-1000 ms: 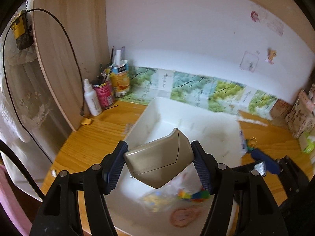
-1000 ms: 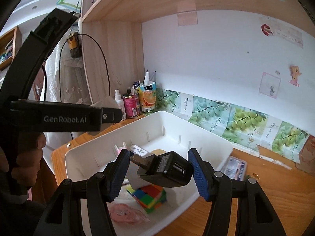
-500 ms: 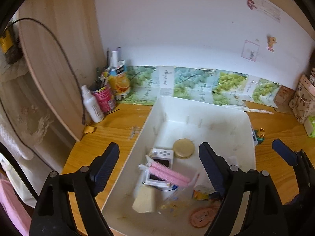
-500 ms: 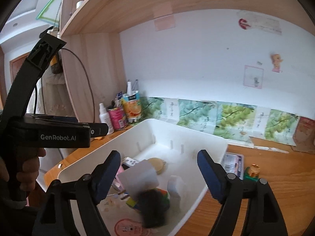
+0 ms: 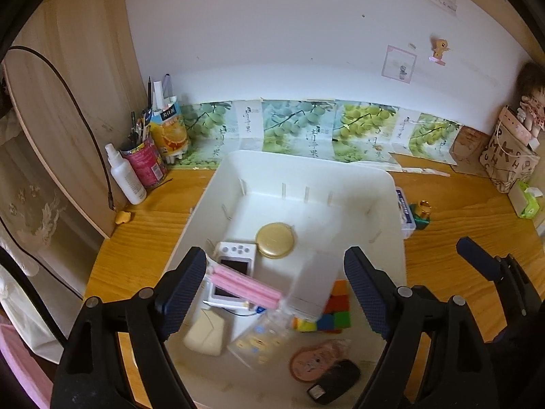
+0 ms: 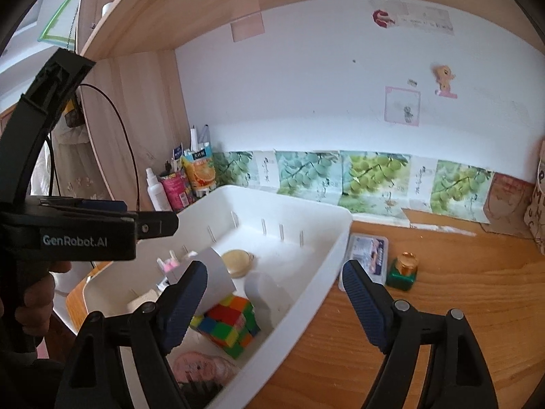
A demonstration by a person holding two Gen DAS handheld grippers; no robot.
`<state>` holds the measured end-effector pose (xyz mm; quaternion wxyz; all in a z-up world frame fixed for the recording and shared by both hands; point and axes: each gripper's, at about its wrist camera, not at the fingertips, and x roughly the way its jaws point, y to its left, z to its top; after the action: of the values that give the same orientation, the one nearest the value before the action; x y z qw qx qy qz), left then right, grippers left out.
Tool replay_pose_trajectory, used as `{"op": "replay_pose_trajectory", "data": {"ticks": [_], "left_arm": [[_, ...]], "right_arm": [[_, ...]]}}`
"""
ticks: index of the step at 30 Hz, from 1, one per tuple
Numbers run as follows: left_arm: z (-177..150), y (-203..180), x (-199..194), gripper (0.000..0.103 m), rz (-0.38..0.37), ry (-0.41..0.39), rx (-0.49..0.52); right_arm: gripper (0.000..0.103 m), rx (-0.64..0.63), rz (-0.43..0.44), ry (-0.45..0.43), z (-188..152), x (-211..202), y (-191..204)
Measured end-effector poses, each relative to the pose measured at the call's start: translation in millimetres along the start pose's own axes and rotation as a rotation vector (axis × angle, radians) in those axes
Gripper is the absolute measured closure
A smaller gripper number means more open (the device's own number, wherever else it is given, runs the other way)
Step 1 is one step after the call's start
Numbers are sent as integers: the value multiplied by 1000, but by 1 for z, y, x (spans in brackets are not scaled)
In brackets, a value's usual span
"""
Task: Organize rigid objects
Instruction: 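Withdraw both grippers toward the clear plastic box and green jar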
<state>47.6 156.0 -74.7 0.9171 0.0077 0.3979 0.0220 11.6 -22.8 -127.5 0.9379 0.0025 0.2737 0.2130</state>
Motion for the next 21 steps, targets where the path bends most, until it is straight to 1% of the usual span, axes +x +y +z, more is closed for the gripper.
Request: {"op": "replay_pose_trajectory", "data": {"ticks": [5, 10, 18, 21], "left_arm": [[-3, -17, -3, 17, -3, 18, -36], [-6, -41, -8, 17, 10, 30, -63], [-10, -85, -6, 17, 7, 81, -95], [-14, -100, -2, 17, 7, 119, -109]], "right_arm": [[21, -15, 17, 26, -6, -7, -16], [21, -23, 39, 50, -10, -16, -39], [21, -58, 67, 94, -11, -27, -81], [21, -74, 72, 124, -14, -30, -98]]}}
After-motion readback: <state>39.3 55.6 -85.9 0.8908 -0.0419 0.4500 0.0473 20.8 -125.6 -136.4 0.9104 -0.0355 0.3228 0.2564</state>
